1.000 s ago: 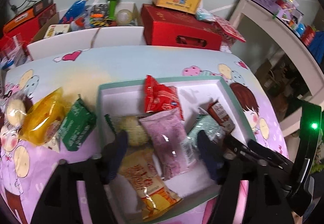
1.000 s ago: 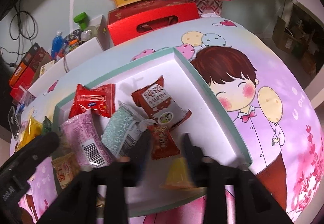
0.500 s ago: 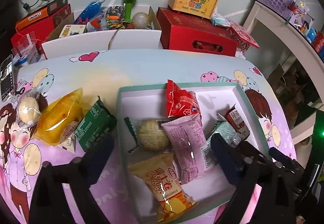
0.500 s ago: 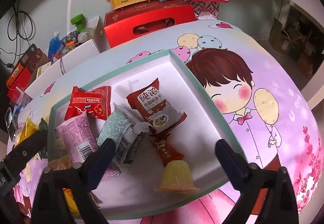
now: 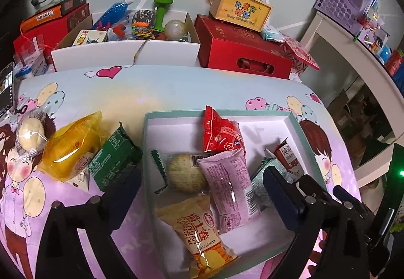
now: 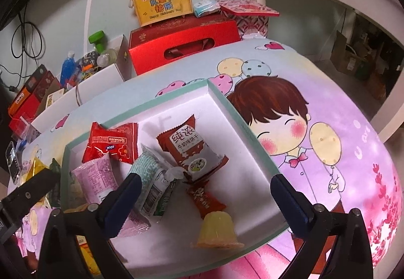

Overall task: Organize snacks
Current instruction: 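Lift both open tools away from the tray, then move both tools toward the yellow bread packet and dark green packet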

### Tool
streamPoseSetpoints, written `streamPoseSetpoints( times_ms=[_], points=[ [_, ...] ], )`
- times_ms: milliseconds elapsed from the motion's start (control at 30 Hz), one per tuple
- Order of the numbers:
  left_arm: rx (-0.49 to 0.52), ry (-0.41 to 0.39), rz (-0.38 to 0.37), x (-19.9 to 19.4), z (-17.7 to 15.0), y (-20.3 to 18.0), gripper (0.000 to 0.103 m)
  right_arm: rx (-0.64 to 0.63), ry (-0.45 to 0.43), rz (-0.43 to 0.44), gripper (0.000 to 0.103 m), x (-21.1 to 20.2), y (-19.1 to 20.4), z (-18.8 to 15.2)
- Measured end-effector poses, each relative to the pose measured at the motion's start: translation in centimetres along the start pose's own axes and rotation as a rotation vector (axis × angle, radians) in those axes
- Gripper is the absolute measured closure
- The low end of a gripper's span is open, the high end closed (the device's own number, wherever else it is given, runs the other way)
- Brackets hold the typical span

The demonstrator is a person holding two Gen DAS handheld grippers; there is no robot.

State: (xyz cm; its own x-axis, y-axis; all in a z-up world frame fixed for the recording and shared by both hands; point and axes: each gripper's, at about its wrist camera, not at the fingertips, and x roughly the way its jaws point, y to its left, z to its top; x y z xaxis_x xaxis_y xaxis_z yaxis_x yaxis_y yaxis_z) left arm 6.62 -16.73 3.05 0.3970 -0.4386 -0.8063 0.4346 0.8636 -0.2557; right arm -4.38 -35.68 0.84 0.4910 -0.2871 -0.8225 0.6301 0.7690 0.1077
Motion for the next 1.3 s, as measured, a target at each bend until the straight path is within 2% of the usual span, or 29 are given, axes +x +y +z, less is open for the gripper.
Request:
streamPoseSetpoints(
  times_ms=[367, 633, 900, 1167, 1300],
  points=[
    [0.012, 0.005, -0.004, -1.3, 0.2, 0.0, 0.006, -0.001, 0.004, 0.019, 0.000, -0.4, 0.2, 0.2],
    [-0.016, -0.018, 0.037, -2.8, 0.6, 1.6, 0.006, -0.023, -0.029, 0.050, 0.000, -1.4, 1.6, 0.4],
    [-0.126, -0.040, 0.106, -4.2, 0.4, 6.0, 0.006, -0.106, -0.025, 0.126, 0.000, -1.7, 5.5, -0.3],
    [-0.321, -0.048, 0.197, -5.7, -1.2, 13.5, 0.006, -0.217, -0.017, 0.208, 0.000, -2.2, 10.6, -1.9],
    [-0.386, -0.054, 0.242, -6.6, -2.0, 15.9, 0.006, -0.222, 0.012, 0.252, 0.000, -2.0, 12.4, -2.7]
  ],
)
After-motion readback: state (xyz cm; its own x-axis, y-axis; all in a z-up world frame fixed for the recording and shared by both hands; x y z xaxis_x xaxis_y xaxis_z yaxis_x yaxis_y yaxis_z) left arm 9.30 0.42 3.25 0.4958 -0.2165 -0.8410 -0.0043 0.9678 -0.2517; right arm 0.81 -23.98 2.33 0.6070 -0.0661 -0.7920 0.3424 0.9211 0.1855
